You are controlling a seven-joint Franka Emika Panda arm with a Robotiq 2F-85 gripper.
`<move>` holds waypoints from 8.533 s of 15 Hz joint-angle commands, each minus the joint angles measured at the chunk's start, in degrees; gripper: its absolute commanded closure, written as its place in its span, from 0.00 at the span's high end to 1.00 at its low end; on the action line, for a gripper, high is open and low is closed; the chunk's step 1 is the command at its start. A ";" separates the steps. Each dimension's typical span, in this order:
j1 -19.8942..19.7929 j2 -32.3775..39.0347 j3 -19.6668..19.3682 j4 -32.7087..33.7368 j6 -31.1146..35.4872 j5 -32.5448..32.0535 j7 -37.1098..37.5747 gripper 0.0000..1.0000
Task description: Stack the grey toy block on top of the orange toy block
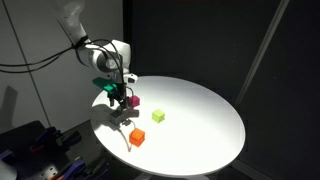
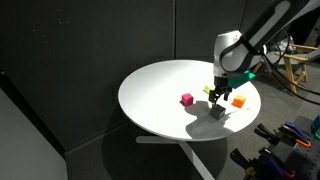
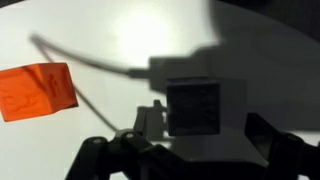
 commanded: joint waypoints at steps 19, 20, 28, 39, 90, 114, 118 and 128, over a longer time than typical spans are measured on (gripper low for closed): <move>-0.68 5.49 0.55 0.04 9.31 2.27 -1.41 0.68; -0.63 5.50 0.51 0.02 9.23 2.18 -1.39 0.60; 0.48 2.41 -0.23 -0.54 2.27 1.15 0.20 0.31; 0.26 -9.30 -0.39 -2.12 -6.90 -0.07 0.98 0.31; -11.00 -10.77 -9.30 0.78 -5.90 0.43 -8.04 0.31; -11.66 -7.44 -10.11 -4.50 1.86 -1.24 -9.19 0.31; -11.61 -6.77 -10.14 -4.36 2.23 -1.44 -9.05 0.31; -11.50 -5.08 -10.06 -2.44 1.69 -1.43 -8.74 0.31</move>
